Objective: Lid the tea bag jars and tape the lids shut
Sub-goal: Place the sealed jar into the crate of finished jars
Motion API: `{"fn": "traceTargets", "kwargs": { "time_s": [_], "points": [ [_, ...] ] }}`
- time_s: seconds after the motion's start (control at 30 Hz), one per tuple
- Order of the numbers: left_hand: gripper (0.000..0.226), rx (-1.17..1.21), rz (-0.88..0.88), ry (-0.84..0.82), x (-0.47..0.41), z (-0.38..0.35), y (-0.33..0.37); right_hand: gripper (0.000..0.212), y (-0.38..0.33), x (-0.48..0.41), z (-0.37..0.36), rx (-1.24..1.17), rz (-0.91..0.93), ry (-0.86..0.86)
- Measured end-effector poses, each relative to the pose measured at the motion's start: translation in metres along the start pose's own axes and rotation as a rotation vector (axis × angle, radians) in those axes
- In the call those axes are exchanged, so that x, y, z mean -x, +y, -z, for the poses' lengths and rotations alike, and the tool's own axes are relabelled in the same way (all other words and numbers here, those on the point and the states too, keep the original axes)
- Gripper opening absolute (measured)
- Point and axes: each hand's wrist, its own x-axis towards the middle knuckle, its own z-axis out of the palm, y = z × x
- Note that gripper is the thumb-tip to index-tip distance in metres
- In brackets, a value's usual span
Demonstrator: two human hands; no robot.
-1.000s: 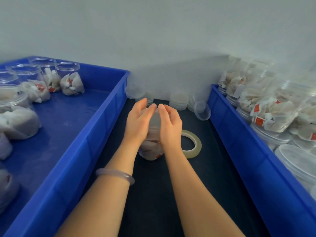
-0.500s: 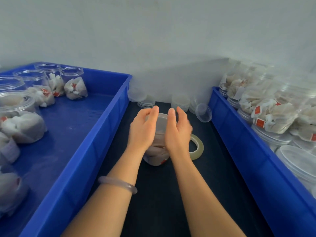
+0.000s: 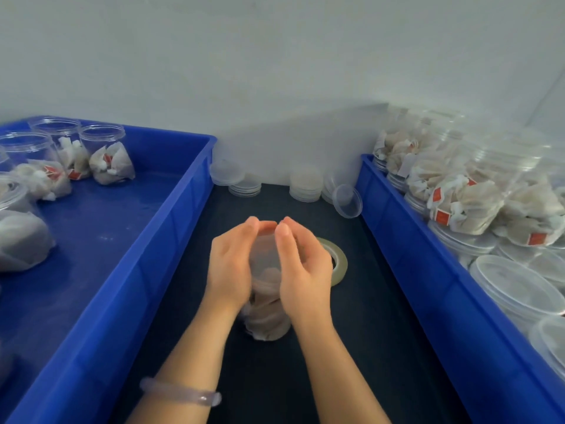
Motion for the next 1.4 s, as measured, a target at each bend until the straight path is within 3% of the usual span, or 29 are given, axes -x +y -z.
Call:
{"fn": "traceTargets", "kwargs": {
  "time_s": [0.07,0.13,0.27,0.37,0.53,0.6,0.77,1.03,1.4],
  "points": [
    [0.030,0.029,0.026,0.065,0.005,-0.011,0.006,0.019,-0.009,0.003,0.007,-0.004,0.000,0.086],
    [0.029,0.087,-0.006,0.054,0.009,-0.027,0.023,0.022,-0.027,0.003,0.020,-0.004,0.042,0.163],
    [0.036,0.255,-0.134,0.008,0.006,-0.065,0.092,0.034,-0.095,-0.004,0.056,-0.030,0.301,0.254],
    [0.029,0.337,-0.139,-0.126,0.001,-0.103,0.139,0.041,-0.146,-0.008,0.096,-0.064,0.418,0.328],
    [0.031,0.358,-0.109,-0.340,0.006,-0.181,0.175,0.043,-0.180,-0.006,0.167,-0.020,0.374,0.517],
    [0.019,0.411,-0.071,-0.413,0.009,-0.215,0.185,0.040,-0.190,-0.009,0.198,0.035,0.368,0.610],
    [0.019,0.400,0.010,-0.652,0.016,-0.285,0.188,0.027,-0.193,-0.015,0.269,0.097,0.302,0.768],
    [0.028,0.230,-0.007,-0.389,-0.001,-0.278,0.145,0.033,-0.147,-0.053,0.265,-0.043,0.170,0.575],
    [0.030,0.081,-0.023,-0.339,0.002,-0.272,0.119,0.037,-0.119,-0.057,0.264,-0.013,0.077,0.537]
  ]
}}
